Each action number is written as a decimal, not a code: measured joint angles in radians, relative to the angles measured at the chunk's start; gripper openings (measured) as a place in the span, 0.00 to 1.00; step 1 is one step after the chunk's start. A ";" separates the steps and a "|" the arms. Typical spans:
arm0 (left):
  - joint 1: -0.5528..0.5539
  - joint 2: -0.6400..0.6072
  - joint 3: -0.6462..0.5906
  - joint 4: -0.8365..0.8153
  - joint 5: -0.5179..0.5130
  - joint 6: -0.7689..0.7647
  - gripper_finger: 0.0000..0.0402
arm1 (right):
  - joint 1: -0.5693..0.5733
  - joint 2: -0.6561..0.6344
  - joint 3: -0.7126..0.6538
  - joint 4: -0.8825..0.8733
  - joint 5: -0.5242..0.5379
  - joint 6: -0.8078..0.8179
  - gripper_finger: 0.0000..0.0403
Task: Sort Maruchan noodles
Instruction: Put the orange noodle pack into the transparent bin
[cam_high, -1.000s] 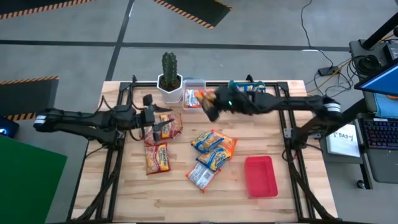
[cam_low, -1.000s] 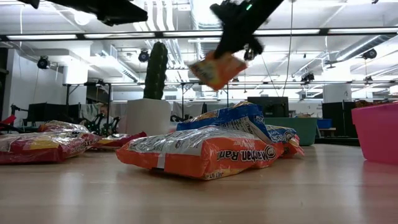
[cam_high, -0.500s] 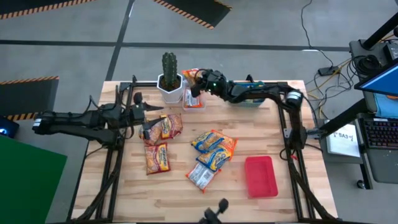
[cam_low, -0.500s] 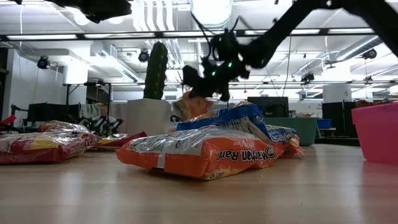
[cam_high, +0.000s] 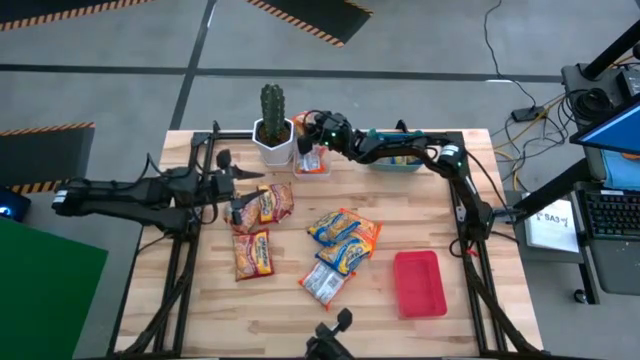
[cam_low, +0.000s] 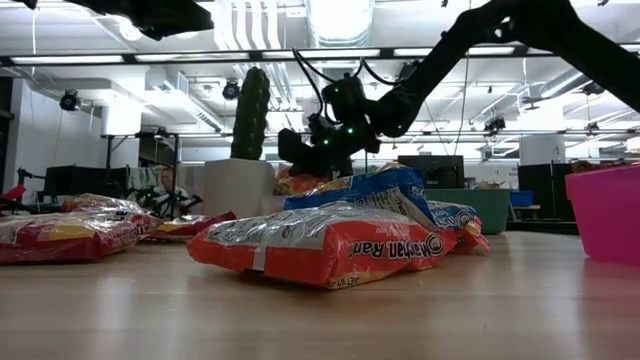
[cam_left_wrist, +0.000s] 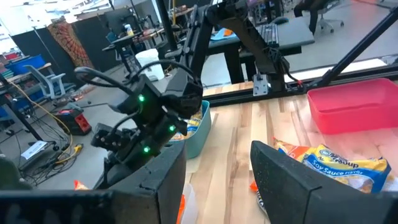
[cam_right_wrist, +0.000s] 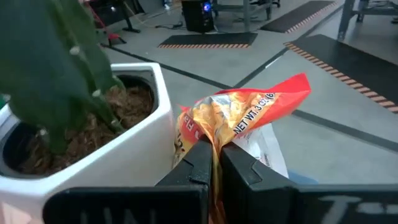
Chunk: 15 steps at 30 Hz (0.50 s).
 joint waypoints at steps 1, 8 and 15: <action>0.001 0.003 0.000 0.000 0.000 0.000 0.41 | 0.000 -0.003 0.000 -0.017 0.012 0.010 0.02; 0.001 0.021 0.000 0.005 0.000 0.010 0.41 | 0.001 -0.028 -0.001 0.009 0.028 0.071 0.02; 0.001 0.021 0.000 0.007 0.000 0.010 0.41 | -0.001 -0.033 0.009 0.051 0.044 0.226 0.02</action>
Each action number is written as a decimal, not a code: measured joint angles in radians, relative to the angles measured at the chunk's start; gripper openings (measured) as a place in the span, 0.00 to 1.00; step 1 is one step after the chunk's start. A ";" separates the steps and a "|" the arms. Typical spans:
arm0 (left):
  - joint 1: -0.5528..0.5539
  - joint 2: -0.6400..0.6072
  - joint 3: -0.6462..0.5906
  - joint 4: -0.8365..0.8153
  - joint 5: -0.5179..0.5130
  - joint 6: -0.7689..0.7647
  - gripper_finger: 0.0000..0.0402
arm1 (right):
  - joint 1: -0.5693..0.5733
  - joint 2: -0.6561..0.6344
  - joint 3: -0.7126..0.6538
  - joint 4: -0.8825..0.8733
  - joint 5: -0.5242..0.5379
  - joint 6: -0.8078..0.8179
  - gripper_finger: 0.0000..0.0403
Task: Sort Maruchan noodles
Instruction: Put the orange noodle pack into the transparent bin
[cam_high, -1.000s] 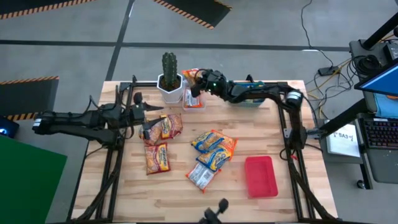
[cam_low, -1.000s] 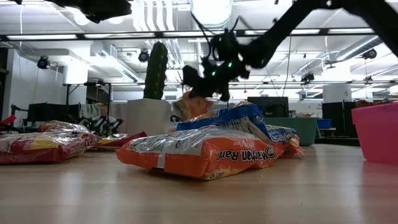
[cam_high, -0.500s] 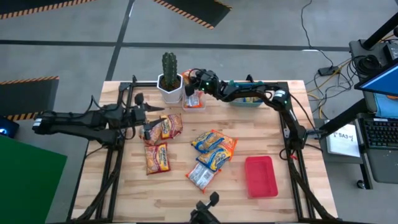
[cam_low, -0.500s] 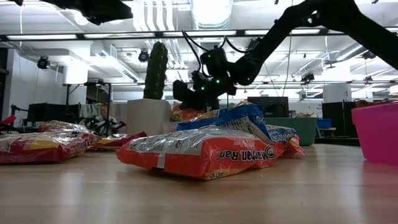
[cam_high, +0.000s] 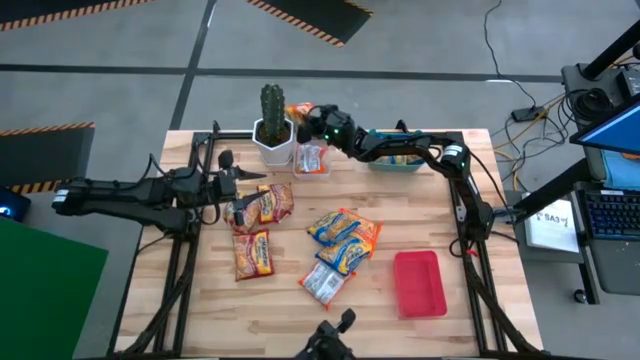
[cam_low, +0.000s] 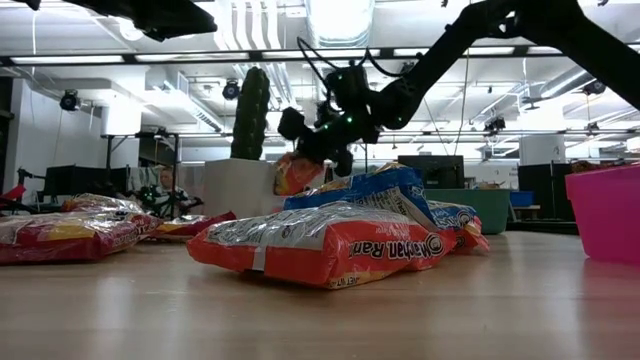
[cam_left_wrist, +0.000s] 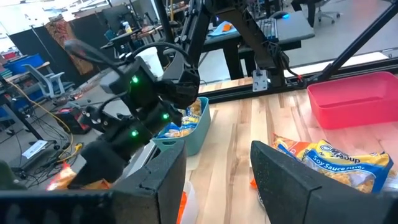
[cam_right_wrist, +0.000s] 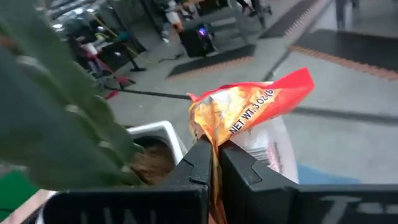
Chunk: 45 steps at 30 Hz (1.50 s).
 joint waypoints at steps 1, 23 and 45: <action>0.000 0.000 0.000 0.000 0.000 0.000 0.41 | 0.000 0.000 -0.003 -0.018 0.020 0.009 0.02; 0.000 0.006 0.000 -0.003 0.000 0.000 0.41 | 0.007 -0.008 -0.002 -0.301 0.088 -0.012 0.12; 0.000 0.006 0.000 -0.004 0.000 0.000 0.41 | 0.061 -0.014 0.213 -0.800 0.095 -0.130 0.08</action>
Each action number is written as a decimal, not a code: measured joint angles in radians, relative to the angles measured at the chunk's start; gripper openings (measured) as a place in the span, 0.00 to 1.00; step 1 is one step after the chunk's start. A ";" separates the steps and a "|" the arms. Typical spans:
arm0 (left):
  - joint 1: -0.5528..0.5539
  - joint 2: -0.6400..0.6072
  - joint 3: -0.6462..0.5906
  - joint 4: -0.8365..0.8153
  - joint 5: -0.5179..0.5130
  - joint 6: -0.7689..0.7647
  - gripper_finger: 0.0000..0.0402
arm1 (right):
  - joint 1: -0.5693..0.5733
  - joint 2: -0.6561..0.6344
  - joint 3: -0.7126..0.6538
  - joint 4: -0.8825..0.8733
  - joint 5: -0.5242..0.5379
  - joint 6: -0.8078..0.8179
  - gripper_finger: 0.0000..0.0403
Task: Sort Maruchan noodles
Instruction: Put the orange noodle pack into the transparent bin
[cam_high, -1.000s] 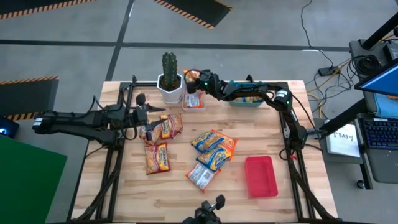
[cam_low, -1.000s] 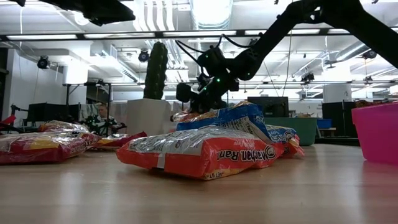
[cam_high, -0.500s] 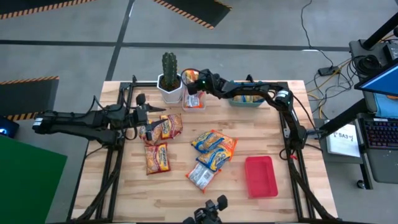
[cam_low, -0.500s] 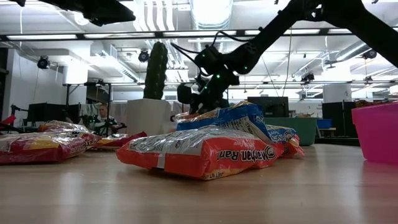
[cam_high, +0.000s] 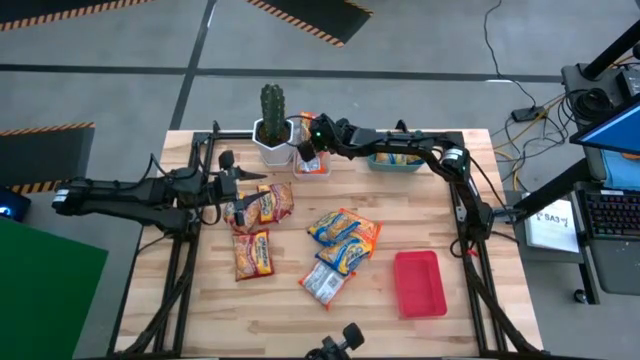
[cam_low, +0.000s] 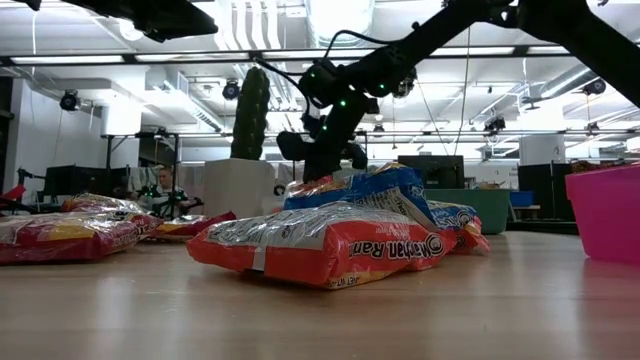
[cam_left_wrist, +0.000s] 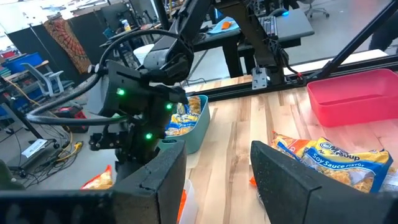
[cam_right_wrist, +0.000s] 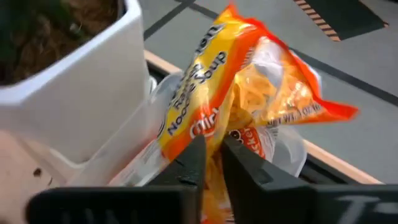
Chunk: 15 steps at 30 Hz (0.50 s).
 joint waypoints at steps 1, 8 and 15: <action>0.000 0.000 0.000 0.000 0.000 0.000 0.41 | 0.004 0.000 -0.005 0.000 0.009 -0.003 0.05; 0.000 0.000 0.000 0.000 0.000 0.000 0.41 | 0.014 0.000 -0.038 -0.015 0.074 -0.033 0.03; 0.000 0.000 0.000 0.000 0.000 0.000 0.41 | 0.014 0.000 -0.039 -0.021 0.091 -0.064 0.03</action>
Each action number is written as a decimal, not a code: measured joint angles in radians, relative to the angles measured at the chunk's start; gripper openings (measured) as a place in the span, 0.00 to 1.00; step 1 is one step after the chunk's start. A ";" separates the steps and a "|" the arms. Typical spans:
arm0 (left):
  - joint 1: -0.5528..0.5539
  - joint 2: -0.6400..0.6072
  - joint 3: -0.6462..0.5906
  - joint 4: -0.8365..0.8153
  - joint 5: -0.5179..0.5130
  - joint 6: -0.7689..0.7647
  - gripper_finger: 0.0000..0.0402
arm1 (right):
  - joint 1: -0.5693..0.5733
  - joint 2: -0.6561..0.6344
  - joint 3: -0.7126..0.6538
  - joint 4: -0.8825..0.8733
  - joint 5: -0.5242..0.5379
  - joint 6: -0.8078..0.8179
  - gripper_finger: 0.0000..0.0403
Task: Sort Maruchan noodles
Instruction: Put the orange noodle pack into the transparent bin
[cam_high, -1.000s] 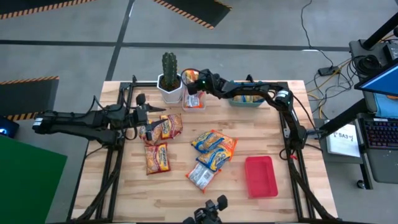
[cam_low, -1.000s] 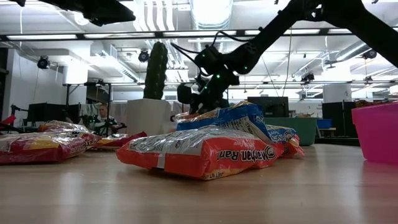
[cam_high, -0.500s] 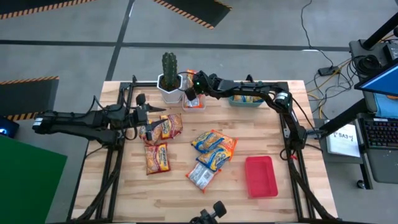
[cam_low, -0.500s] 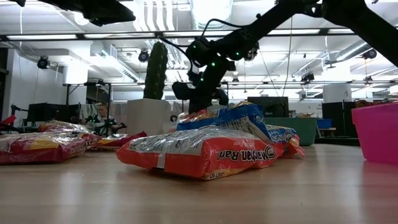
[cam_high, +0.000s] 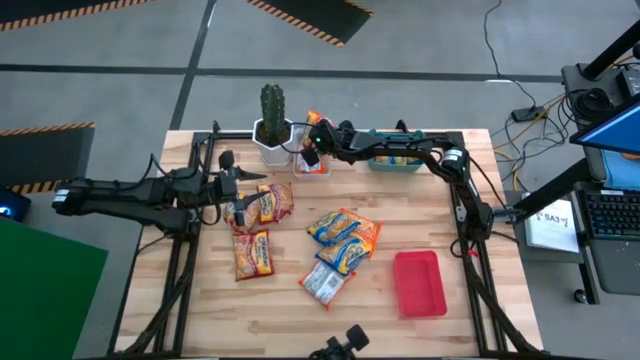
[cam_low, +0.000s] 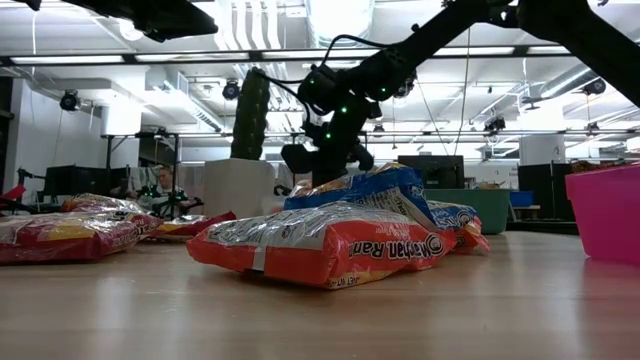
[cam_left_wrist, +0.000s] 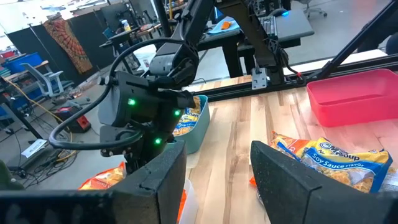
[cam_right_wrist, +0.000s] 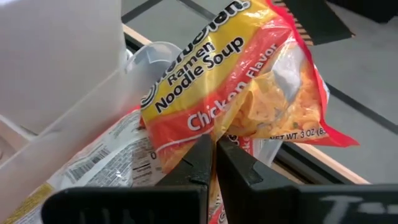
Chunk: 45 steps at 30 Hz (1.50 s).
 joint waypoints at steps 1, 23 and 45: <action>0.000 0.000 0.000 0.000 0.000 0.000 0.41 | 0.000 0.000 0.000 -0.001 0.009 -0.001 0.03; 0.000 0.000 0.000 -0.018 0.000 0.000 0.41 | -0.003 -0.026 0.001 -0.036 0.044 0.007 0.20; 0.000 0.000 0.000 -0.018 0.000 0.000 0.41 | 0.000 0.021 0.026 -0.143 0.031 -0.029 0.02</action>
